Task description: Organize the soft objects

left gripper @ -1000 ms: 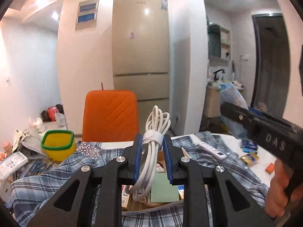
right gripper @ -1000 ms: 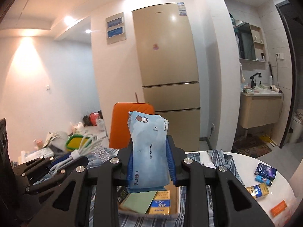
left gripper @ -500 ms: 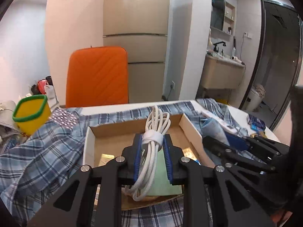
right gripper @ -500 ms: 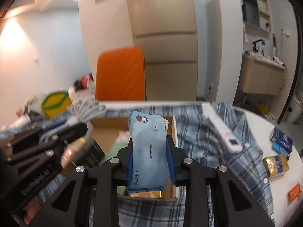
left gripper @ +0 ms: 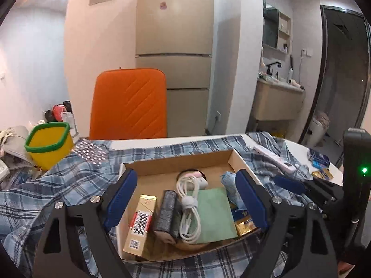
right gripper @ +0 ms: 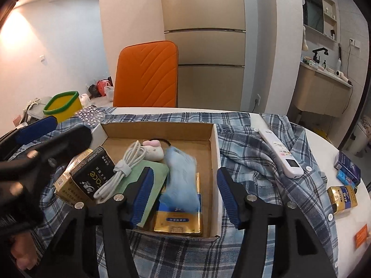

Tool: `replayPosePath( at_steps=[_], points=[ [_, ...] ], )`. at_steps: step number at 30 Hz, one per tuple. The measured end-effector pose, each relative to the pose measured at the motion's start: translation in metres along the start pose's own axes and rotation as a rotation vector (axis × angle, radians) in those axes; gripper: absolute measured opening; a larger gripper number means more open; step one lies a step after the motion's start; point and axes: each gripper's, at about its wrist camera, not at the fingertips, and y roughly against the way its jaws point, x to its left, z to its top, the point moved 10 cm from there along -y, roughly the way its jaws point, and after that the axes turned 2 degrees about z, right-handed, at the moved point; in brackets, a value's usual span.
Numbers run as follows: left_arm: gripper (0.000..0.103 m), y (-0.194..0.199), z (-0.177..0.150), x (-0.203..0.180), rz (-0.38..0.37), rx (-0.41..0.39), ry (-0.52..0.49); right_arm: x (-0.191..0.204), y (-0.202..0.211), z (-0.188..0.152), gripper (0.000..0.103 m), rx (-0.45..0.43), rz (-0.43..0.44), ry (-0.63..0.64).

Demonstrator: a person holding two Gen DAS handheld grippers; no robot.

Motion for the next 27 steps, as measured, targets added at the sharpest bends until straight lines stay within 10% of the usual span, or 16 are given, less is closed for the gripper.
replayPosePath(
  at_steps=[20,25,27],
  points=[
    [0.086,0.155,0.025,0.027,0.022,-0.34,-0.017,0.015,0.164,0.04,0.061,-0.403,-0.091,-0.018],
    [0.103,0.179,0.011,0.03,0.022,-0.406,-0.041,0.024,0.208,0.036,0.08,-0.558,-0.085,-0.037],
    [0.103,0.189,0.005,0.031,0.047,-0.445,-0.043,0.026,0.223,0.031,0.103,-0.634,-0.096,-0.033]
  ],
)
